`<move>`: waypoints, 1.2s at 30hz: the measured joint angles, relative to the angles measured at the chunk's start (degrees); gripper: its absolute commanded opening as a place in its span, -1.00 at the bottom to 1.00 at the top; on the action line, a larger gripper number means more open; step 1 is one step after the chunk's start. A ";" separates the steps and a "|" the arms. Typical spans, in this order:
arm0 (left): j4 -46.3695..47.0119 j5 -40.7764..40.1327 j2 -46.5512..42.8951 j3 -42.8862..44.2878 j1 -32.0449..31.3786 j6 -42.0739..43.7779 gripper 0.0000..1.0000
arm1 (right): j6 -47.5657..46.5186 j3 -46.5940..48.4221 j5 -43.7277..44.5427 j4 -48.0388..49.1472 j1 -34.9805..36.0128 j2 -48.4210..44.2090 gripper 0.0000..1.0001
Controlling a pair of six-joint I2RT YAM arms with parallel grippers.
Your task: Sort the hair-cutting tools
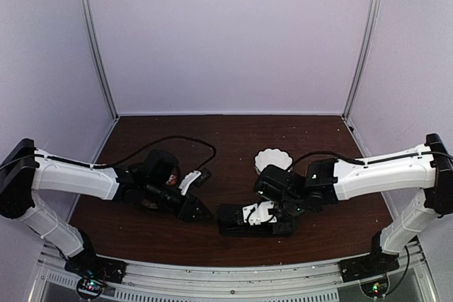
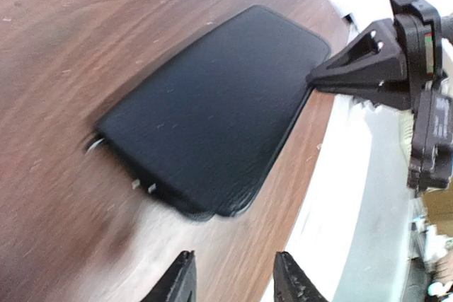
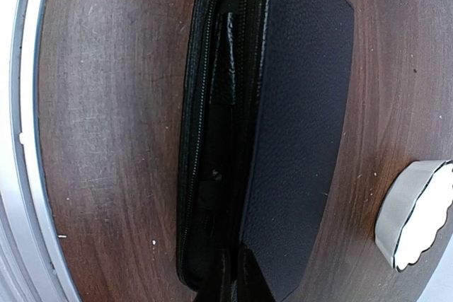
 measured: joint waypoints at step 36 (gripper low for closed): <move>-14.21 -23.06 -2.69 2.78 0.17 17.77 -0.29 | -5.14 3.61 -5.18 -1.14 -3.06 -1.38 -1.00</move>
